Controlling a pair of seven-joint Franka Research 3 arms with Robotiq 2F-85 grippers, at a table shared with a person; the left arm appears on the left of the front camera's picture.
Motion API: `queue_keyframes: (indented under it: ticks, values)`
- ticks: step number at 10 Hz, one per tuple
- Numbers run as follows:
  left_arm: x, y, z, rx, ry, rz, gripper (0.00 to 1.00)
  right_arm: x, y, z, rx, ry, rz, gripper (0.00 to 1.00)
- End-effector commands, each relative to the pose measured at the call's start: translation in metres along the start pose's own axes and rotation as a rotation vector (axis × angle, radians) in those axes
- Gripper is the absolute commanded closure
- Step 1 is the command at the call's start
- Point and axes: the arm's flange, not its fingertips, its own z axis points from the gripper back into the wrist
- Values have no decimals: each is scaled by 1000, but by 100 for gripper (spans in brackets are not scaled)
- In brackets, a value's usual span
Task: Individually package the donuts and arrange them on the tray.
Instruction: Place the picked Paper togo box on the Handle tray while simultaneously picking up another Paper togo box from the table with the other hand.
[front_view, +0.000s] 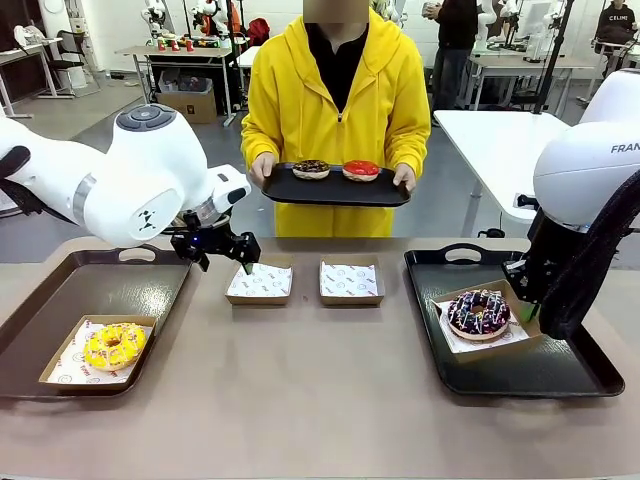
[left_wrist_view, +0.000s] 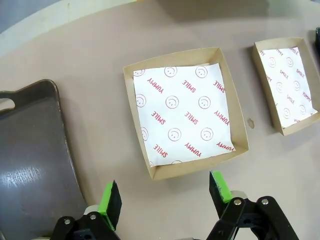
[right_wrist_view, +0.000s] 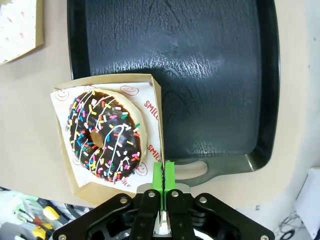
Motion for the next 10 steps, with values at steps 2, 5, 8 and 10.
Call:
queue_keyframes:
  ticks: [2,5,8,10]
  values:
    - [-1,0,4,5,-9,-7,7,1,-1,3,-10,2,-2,99]
    - [-1,0,4,5,-9,-7,7,1,-1,3,-10,2,-2,99]
    - [0,1,1,0,-2,0,7,0,0,0,0,0,0,99]
    - [14,10,-4,-24,51,44,7,-5,4,-11,-27,4,-5,99]
